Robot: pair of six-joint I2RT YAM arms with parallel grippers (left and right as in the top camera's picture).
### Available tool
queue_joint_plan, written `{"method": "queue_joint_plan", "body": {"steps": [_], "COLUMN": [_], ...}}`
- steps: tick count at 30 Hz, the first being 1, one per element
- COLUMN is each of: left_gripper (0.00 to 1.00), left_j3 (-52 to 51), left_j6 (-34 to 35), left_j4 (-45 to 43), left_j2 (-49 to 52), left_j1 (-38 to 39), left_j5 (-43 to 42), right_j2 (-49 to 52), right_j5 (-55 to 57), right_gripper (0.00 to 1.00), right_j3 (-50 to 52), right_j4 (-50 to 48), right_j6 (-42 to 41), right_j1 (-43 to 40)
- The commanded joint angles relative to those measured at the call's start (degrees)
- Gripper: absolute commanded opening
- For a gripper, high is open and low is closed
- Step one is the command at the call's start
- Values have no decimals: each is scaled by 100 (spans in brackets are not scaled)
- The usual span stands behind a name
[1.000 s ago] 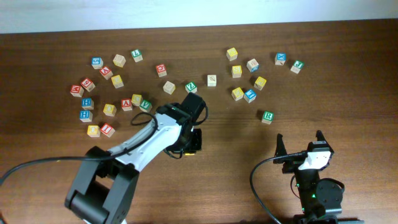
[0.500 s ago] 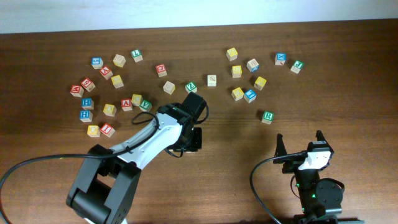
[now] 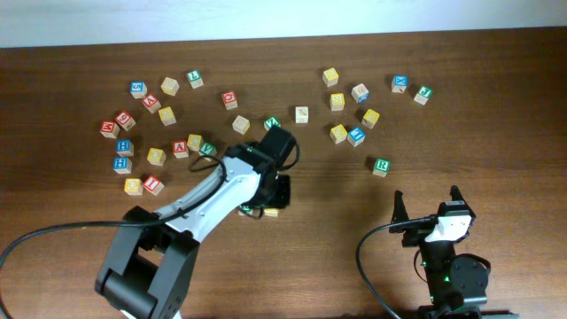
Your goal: Spell out RSS
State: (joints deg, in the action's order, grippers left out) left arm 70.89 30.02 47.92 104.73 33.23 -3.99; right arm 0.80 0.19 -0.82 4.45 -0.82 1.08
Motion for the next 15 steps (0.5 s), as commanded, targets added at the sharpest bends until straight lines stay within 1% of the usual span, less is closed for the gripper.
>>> {"method": "queue_joint_plan", "body": {"steps": [1, 5, 7, 9, 10, 12, 13, 15], "left_gripper": [36, 40, 44, 45, 47, 54, 67, 96], "left_j3": [750, 1576, 1974, 2446, 2599, 2846, 2870, 2868], "left_j6": [-13, -13, -13, -13, -13, -13, -13, -13], "left_j4": [166, 739, 1049, 1473, 1631, 1947, 2031, 2192], "left_j2": [68, 68, 68, 57, 57, 57, 57, 59], "left_j1": [-103, -299, -442, -662, -769, -1023, -1128, -1340], "left_j5": [317, 533, 533, 535, 535, 533, 535, 667], "right_j2": [-44, -44, -44, -44, -44, -44, -44, -44], "right_j5": [46, 46, 46, 46, 46, 46, 46, 48], "right_gripper": [98, 98, 98, 98, 98, 98, 98, 98], "right_j3": [50, 50, 50, 50, 50, 50, 50, 50], "right_j4": [9, 9, 9, 9, 9, 9, 9, 9], "right_j6": [17, 17, 17, 17, 17, 17, 17, 17], "right_j1": [-39, -39, -39, -39, -39, -39, -39, -39]}}
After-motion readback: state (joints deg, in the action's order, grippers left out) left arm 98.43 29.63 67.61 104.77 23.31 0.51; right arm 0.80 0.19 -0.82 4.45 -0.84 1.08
